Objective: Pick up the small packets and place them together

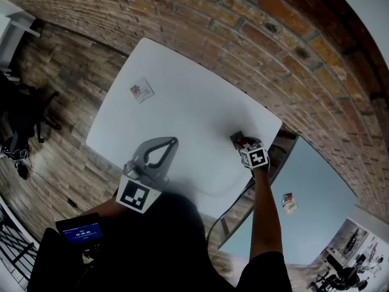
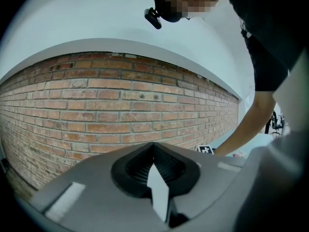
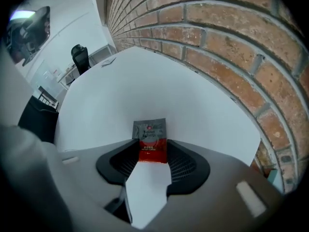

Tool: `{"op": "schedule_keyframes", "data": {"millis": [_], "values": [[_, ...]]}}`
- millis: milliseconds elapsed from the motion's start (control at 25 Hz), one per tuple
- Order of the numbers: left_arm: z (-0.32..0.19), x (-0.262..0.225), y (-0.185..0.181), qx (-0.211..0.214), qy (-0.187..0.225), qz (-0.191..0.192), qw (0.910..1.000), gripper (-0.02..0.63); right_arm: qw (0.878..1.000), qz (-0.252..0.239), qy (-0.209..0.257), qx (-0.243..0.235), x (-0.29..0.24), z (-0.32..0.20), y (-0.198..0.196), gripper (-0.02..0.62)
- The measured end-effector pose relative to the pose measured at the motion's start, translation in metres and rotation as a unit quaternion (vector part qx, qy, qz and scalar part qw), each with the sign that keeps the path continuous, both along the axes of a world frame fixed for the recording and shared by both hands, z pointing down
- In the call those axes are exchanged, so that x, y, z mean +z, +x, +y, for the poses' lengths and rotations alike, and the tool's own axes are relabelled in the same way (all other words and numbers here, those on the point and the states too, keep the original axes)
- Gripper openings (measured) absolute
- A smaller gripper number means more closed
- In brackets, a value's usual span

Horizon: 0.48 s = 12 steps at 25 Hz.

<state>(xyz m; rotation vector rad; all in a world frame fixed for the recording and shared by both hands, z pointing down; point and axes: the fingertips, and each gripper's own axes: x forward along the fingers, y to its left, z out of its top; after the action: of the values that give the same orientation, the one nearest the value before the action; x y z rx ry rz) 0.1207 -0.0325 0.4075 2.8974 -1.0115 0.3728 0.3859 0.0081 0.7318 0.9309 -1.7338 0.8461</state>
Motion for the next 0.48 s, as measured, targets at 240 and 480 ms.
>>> {"op": "schedule_keyframes", "data": {"millis": [240,480], "values": [[-0.001,-0.001,-0.002,-0.004,0.001,0.003,1.0000,0.000,1.000,0.008,-0.001,0.018,-0.002,0.008,0.000,0.161],[-0.002,-0.003,-0.002,-0.002,0.004,0.005,1.0000,0.000,0.997,-0.023,0.023,0.076,-0.009,0.015,-0.006,0.079]]}}
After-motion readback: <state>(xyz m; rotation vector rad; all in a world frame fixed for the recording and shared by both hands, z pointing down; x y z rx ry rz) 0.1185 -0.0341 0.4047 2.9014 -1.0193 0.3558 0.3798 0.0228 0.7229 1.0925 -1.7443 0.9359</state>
